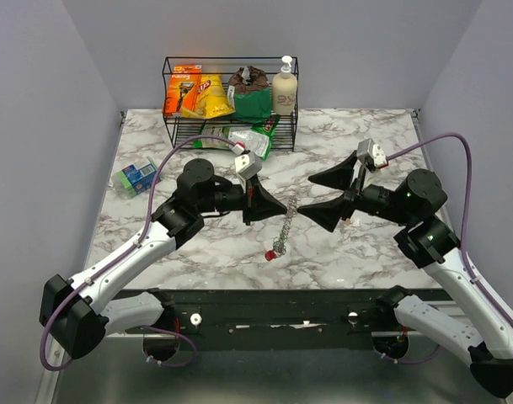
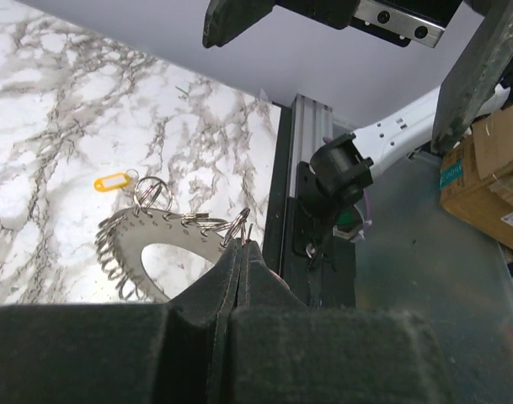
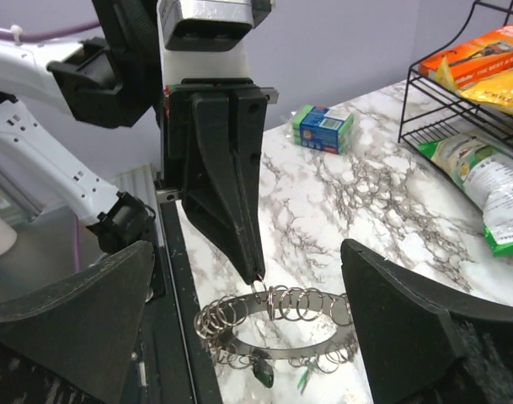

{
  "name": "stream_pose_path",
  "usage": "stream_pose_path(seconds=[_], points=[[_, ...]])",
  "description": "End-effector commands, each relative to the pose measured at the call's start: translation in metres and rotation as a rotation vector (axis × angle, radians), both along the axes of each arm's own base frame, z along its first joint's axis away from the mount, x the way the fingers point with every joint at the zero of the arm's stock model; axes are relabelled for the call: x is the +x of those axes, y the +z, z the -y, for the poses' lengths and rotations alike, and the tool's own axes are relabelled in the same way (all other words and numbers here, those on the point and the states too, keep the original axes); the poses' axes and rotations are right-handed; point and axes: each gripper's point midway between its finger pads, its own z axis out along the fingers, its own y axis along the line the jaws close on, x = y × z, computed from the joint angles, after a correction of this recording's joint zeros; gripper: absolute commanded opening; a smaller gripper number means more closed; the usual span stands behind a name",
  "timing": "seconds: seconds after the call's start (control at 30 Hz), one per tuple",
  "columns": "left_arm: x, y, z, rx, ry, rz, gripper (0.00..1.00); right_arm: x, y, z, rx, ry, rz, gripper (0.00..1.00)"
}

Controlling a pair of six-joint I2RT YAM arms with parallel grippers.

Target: Put the keys on the keyring

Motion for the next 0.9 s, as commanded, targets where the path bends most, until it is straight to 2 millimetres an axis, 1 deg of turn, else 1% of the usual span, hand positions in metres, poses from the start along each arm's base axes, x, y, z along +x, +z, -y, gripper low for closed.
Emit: stream_pose_path(seconds=[0.0, 0.03, 0.07, 0.1, 0.13, 0.17, 0.2, 0.23, 0.27, 0.3, 0.37, 0.43, 0.47, 0.5, 0.57, 0.7, 0.87], points=[[0.001, 0.041, -0.001, -0.172, 0.046, 0.098, 0.00, 0.008, 0.007, 0.006, 0.055, -0.076, 0.009, 1.00], [0.001, 0.042, -0.001, -0.182, 0.045, 0.100, 0.00, 0.007, 0.008, 0.006, 0.060, -0.076, 0.011, 1.00], [0.000, 0.039, -0.002, -0.188, 0.046, 0.099, 0.00, 0.005, 0.006, 0.006, 0.060, -0.063, 0.007, 1.00], [-0.002, 0.047, -0.003, -0.221, 0.044, 0.130, 0.00, 0.002, 0.009, 0.006, 0.069, -0.057, 0.022, 1.00], [-0.003, 0.048, -0.003, -0.234, 0.039, 0.141, 0.00, 0.001, 0.007, 0.005, 0.068, -0.046, 0.020, 1.00], [-0.006, 0.045, -0.004, -0.241, 0.029, 0.138, 0.00, -0.003, 0.008, 0.004, 0.069, -0.021, 0.022, 1.00], [-0.009, 0.051, -0.005, -0.270, 0.017, 0.173, 0.00, -0.005, 0.009, 0.003, 0.071, -0.009, 0.027, 1.00], [-0.012, 0.052, -0.006, -0.279, 0.006, 0.182, 0.00, -0.007, 0.009, 0.002, 0.071, 0.007, 0.029, 1.00], [-0.015, 0.048, -0.006, -0.279, -0.012, 0.189, 0.00, -0.012, 0.009, -0.001, 0.066, 0.041, 0.032, 0.99], [-0.017, 0.053, -0.007, -0.298, -0.019, 0.216, 0.00, -0.015, 0.010, -0.002, 0.068, 0.060, 0.040, 0.99], [-0.017, 0.048, -0.007, -0.301, -0.020, 0.220, 0.00, -0.021, 0.009, -0.005, 0.060, 0.111, 0.043, 0.97], [-0.019, 0.051, -0.007, -0.320, -0.030, 0.242, 0.00, -0.024, 0.007, -0.008, 0.051, 0.149, 0.036, 0.97], [-0.020, 0.048, -0.007, -0.321, -0.033, 0.242, 0.00, -0.030, 0.007, -0.010, 0.045, 0.189, 0.037, 0.96], [-0.021, 0.052, -0.008, -0.341, -0.036, 0.267, 0.00, -0.032, 0.007, -0.011, 0.042, 0.207, 0.038, 0.96], [-0.022, 0.048, -0.009, -0.348, -0.035, 0.276, 0.00, -0.037, 0.004, -0.014, 0.033, 0.254, 0.031, 0.96], [-0.025, 0.051, -0.010, -0.370, -0.048, 0.326, 0.00, -0.042, 0.004, -0.015, 0.025, 0.298, 0.032, 0.96], [-0.032, 0.044, -0.012, -0.373, -0.085, 0.415, 0.00, -0.051, 0.002, -0.015, 0.015, 0.350, 0.053, 0.96]])
